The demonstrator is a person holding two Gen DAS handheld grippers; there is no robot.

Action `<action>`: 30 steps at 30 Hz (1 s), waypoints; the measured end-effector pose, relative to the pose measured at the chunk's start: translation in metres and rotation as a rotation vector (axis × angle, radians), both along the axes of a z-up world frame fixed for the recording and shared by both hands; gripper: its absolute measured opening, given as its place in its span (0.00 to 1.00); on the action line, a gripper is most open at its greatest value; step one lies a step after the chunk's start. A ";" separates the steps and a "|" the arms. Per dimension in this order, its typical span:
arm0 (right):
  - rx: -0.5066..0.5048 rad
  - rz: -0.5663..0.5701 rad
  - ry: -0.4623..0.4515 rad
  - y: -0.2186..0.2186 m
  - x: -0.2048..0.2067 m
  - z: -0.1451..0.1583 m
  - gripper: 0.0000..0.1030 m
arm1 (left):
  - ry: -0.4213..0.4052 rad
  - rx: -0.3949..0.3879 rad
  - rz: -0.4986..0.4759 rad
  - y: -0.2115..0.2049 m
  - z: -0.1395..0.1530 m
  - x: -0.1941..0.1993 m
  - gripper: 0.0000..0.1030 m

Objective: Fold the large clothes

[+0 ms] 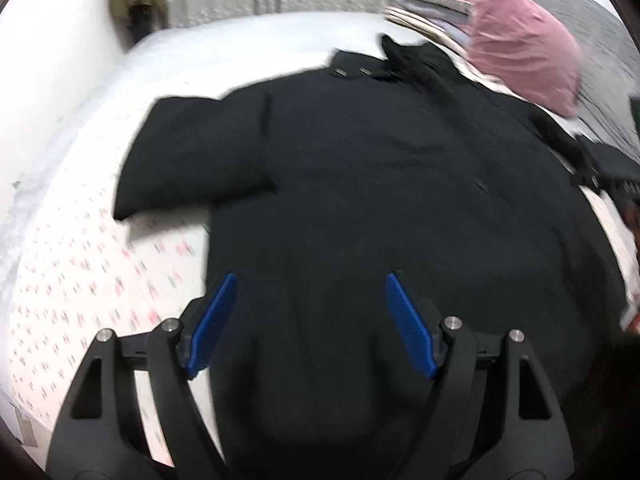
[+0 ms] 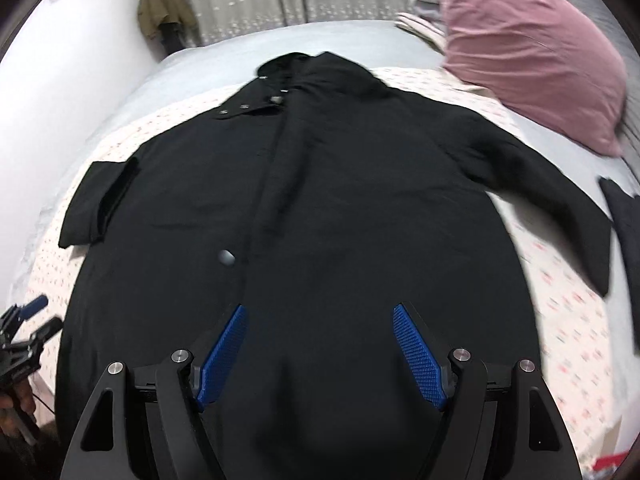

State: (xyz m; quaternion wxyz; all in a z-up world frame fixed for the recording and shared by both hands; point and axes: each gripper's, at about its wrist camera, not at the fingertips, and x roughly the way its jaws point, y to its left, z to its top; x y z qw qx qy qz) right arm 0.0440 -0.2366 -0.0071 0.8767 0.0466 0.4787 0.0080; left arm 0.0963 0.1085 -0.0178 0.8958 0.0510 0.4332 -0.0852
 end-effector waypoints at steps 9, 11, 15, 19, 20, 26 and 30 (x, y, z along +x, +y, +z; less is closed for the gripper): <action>-0.004 0.081 0.073 0.031 0.040 -0.077 0.75 | 0.031 0.066 0.099 0.005 -0.043 0.111 0.75; -0.040 0.094 0.065 0.036 0.043 -0.080 0.75 | 0.065 0.043 0.123 0.010 -0.055 0.131 0.75; -0.053 0.096 0.052 0.032 0.045 -0.082 0.75 | 0.051 -0.038 0.207 0.038 -0.047 0.144 0.23; 0.015 0.045 0.050 0.006 0.049 -0.077 0.75 | -0.057 -0.054 0.313 0.087 -0.001 0.141 0.12; 0.034 0.034 0.046 0.001 0.050 -0.076 0.75 | -0.095 -0.031 0.352 0.103 0.011 0.140 0.12; 0.017 -0.017 -0.002 -0.018 0.045 -0.060 0.75 | -0.183 0.057 0.641 0.227 0.049 0.138 0.11; -0.006 -0.066 -0.037 -0.027 0.043 -0.052 0.75 | -0.151 0.039 0.766 0.304 0.030 0.132 0.10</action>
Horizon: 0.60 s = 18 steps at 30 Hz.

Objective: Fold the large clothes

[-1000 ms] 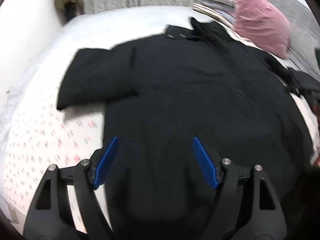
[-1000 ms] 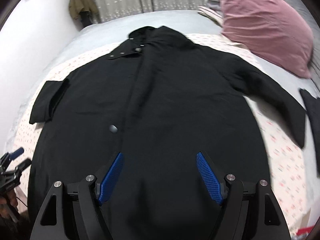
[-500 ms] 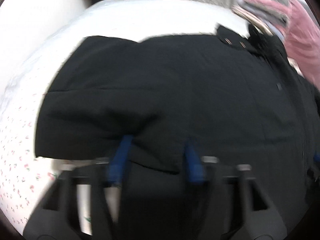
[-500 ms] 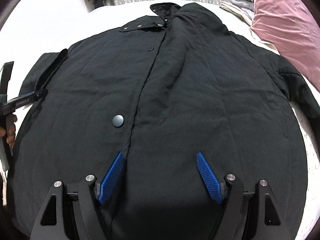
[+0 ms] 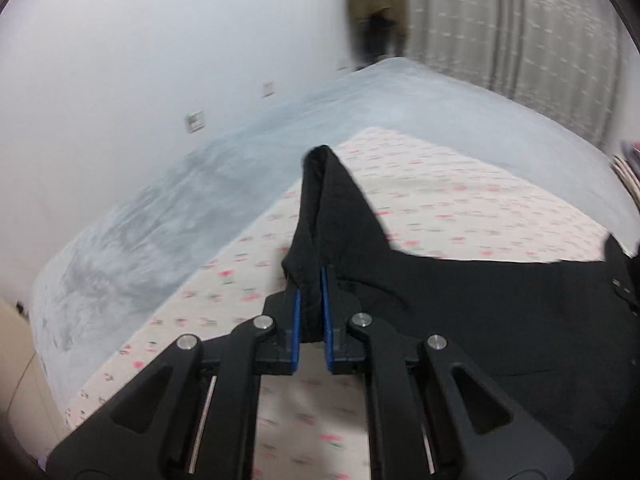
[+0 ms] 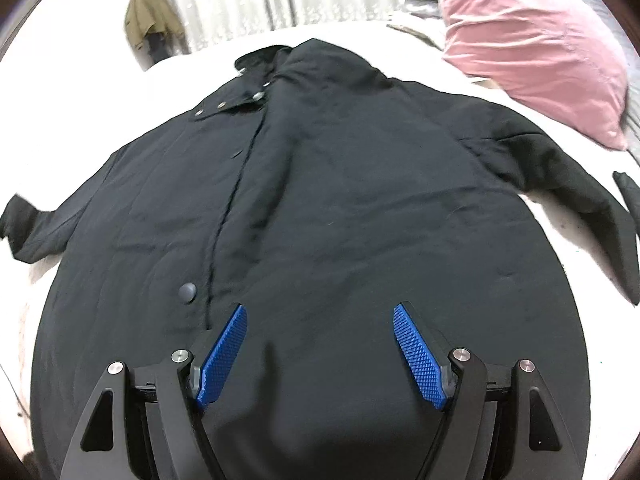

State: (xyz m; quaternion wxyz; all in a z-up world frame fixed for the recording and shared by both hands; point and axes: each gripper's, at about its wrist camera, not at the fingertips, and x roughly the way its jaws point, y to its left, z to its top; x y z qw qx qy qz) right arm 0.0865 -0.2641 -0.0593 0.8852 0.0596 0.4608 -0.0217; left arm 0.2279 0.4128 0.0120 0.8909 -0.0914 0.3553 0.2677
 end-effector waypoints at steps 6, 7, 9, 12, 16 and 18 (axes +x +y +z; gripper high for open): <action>0.027 -0.047 0.032 -0.007 0.008 -0.008 0.75 | -0.001 -0.036 0.082 0.044 -0.032 0.004 0.10; 0.021 -0.043 0.036 -0.007 0.009 -0.008 0.75 | 0.007 -0.032 0.092 0.044 -0.037 0.004 0.10; 0.000 -0.047 0.037 -0.010 0.008 -0.007 0.75 | 0.063 -0.028 0.106 0.048 -0.053 0.008 0.12; -0.020 -0.088 0.037 -0.025 0.005 -0.001 0.75 | 0.185 0.007 0.176 0.054 -0.083 0.013 0.25; -0.010 -0.145 0.044 -0.061 -0.002 0.014 0.75 | 0.151 -0.041 0.172 0.050 -0.083 -0.007 0.45; -0.019 -0.179 0.038 -0.082 -0.009 0.021 0.75 | 0.119 -0.061 0.126 0.039 -0.075 -0.017 0.67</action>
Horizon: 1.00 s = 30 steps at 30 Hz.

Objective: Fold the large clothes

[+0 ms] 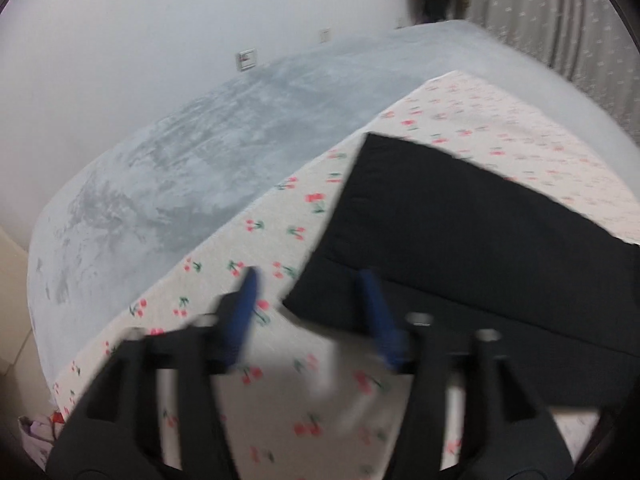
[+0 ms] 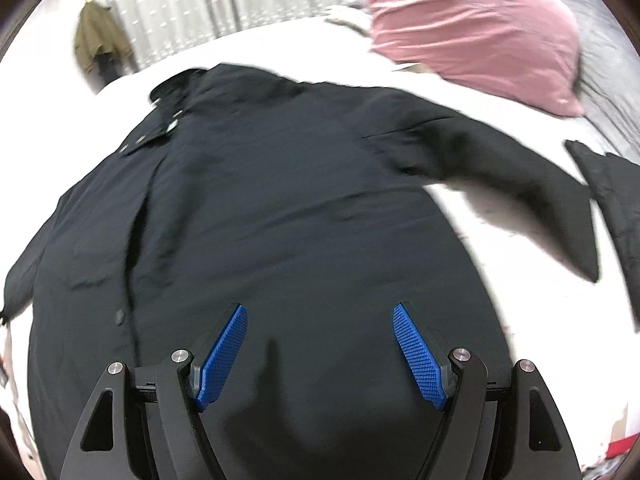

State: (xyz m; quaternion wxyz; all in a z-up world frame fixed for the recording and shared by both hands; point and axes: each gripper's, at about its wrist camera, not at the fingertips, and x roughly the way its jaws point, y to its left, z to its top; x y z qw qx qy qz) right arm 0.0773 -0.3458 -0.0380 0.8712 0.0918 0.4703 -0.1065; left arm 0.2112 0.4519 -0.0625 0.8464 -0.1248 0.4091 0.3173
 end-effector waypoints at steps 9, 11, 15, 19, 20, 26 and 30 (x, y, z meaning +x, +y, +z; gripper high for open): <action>0.101 -0.318 -0.034 -0.161 -0.043 0.025 0.76 | -0.082 -0.144 -0.232 -0.106 0.044 -0.036 0.79; 0.080 -0.391 -0.031 -0.198 -0.046 0.027 0.76 | -0.099 -0.147 -0.282 -0.135 0.050 -0.043 0.79; -0.003 -0.532 -0.001 -0.270 -0.036 0.012 0.76 | -0.131 -0.121 -0.433 -0.208 0.062 -0.053 0.79; 0.096 -0.590 0.023 -0.313 -0.018 -0.029 0.76 | -0.122 -0.136 -0.535 -0.256 0.056 -0.052 0.80; 0.111 -0.590 0.022 -0.316 -0.014 -0.037 0.72 | -0.127 -0.132 -0.557 -0.265 0.053 -0.051 0.80; -0.050 -0.499 -0.051 -0.297 0.012 -0.023 0.11 | -0.175 -0.052 -0.665 -0.309 0.012 -0.042 0.80; -0.553 -0.422 -0.060 -0.275 0.029 0.022 0.11 | -0.082 -0.042 -0.713 -0.325 -0.017 -0.032 0.80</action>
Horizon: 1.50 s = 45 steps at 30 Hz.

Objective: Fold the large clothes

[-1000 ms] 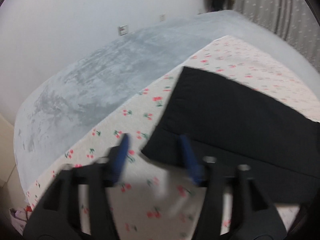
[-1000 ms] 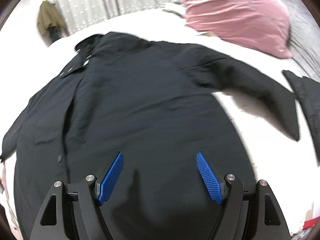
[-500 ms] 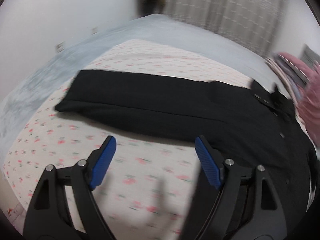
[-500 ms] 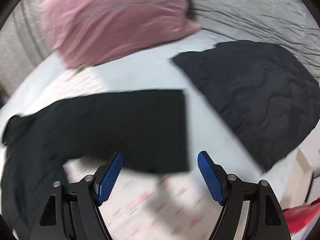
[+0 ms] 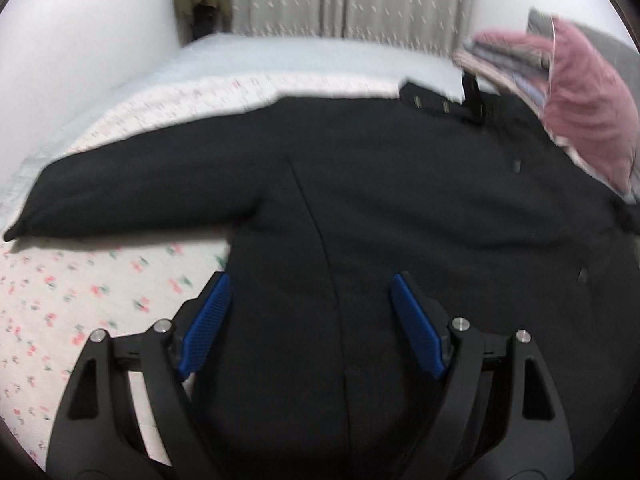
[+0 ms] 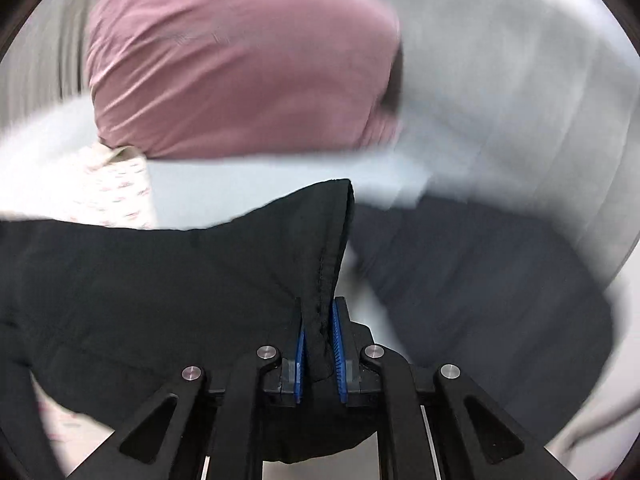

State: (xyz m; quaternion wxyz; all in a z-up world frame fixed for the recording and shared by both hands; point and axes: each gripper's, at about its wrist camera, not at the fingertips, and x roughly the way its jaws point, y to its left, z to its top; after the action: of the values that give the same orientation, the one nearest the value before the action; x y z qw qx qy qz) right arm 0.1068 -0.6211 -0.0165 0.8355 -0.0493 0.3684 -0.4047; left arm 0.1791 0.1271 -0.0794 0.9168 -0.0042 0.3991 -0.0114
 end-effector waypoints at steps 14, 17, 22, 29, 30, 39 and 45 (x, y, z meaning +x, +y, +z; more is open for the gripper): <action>-0.125 -0.181 0.139 -0.026 0.037 -0.031 0.71 | 0.076 0.036 -0.057 0.002 0.038 0.016 0.82; -0.045 -0.101 -0.003 -0.004 0.033 0.027 0.71 | 0.060 0.023 -0.080 -0.011 0.064 0.036 0.82; 0.145 0.159 -0.138 0.075 0.071 0.087 0.71 | 0.020 -0.079 -0.097 -0.044 0.082 0.082 0.83; 0.410 0.512 -0.148 0.214 0.159 0.084 0.72 | -0.047 -0.191 -0.046 -0.085 0.057 0.164 0.82; 0.446 0.556 -0.134 0.241 0.174 0.076 0.72 | -0.049 -0.204 -0.023 -0.088 0.047 0.177 0.82; 0.509 0.852 -0.076 0.424 0.280 0.033 0.72 | -0.028 -0.352 0.001 -0.093 -0.002 0.212 0.82; 0.463 0.774 -0.061 0.425 0.329 0.003 0.05 | -0.041 -0.427 -0.018 -0.083 -0.002 0.205 0.82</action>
State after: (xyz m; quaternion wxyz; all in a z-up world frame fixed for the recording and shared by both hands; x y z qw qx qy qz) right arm 0.4359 -0.1960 -0.0130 0.9248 0.0166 0.3789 0.0291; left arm 0.3843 0.0440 -0.0810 0.9029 -0.1945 0.3689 -0.1038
